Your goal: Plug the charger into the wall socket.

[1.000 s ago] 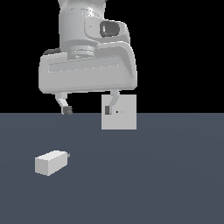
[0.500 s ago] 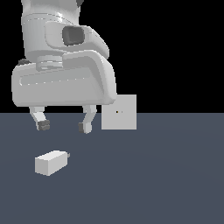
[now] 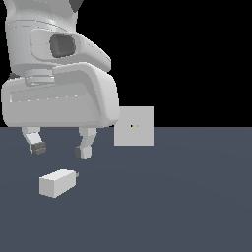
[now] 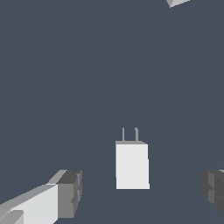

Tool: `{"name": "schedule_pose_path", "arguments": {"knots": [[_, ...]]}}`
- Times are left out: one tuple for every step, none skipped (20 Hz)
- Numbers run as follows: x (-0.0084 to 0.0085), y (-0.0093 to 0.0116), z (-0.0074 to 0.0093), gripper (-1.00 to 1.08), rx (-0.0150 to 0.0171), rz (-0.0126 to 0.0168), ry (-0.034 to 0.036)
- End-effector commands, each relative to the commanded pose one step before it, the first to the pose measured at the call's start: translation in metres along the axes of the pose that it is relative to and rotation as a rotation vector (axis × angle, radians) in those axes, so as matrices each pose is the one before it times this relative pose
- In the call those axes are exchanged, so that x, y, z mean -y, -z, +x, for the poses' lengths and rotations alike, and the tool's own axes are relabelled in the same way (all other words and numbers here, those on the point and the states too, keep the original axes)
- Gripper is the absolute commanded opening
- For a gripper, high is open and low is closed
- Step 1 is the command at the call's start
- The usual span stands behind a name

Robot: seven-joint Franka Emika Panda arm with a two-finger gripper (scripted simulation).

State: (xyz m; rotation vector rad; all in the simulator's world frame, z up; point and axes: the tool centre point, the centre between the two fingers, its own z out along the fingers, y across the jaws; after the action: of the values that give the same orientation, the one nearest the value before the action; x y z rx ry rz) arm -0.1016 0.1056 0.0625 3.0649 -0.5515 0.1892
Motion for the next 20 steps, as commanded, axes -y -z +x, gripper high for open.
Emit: {"name": "schedule_pose_path", "arguments": {"knots": [[0.00000, -0.00001, -0.00001, 1.00, -0.00005, -0.00002, -0.00010], [0.00000, -0.00026, -0.00004, 1.00, 0.00000, 0.00000, 0.00000], [0.00001, -0.00079, -0.00013, 1.00, 0.00000, 0.00000, 0.00000], [0.00001, -0.00131, -0.00022, 1.00, 0.00000, 0.00000, 0.00000], [0.00002, -0.00183, -0.00031, 1.00, 0.00000, 0.00000, 0.00000], [-0.00019, -0.00231, -0.00026, 1.00, -0.00010, -0.00002, -0.00048], [0.00003, -0.00286, -0.00048, 1.00, 0.00000, 0.00000, 0.00000], [0.00004, -0.00337, -0.00056, 1.00, 0.00000, 0.00000, 0.00000], [-0.00016, -0.00383, -0.00051, 1.00, -0.00010, -0.00002, -0.00048], [0.00006, -0.00435, -0.00071, 1.00, 0.00000, 0.00000, 0.00000], [-0.00012, -0.00479, -0.00063, 1.00, -0.00011, -0.00004, -0.00047], [0.00011, -0.00478, -0.00072, 1.00, 0.00000, 0.00000, 0.00000], [-0.00009, -0.00420, -0.00047, 1.00, -0.00012, -0.00006, -0.00047], [0.00013, -0.00371, -0.00049, 1.00, 0.00000, 0.00000, 0.00000], [0.00014, -0.00319, -0.00039, 1.00, 0.00000, 0.00000, 0.00000], [-0.00006, -0.00264, -0.00017, 1.00, -0.00015, -0.00010, -0.00045], [0.00013, -0.00218, -0.00022, 1.00, 0.00000, 0.00000, 0.00000], [0.00011, -0.00168, -0.00015, 1.00, 0.00000, 0.00000, 0.00000], [0.00009, -0.00120, -0.00010, 1.00, 0.00000, 0.00000, 0.00000], [0.00005, -0.00071, -0.00006, 1.00, 0.00000, 0.00000, 0.00000]]}}
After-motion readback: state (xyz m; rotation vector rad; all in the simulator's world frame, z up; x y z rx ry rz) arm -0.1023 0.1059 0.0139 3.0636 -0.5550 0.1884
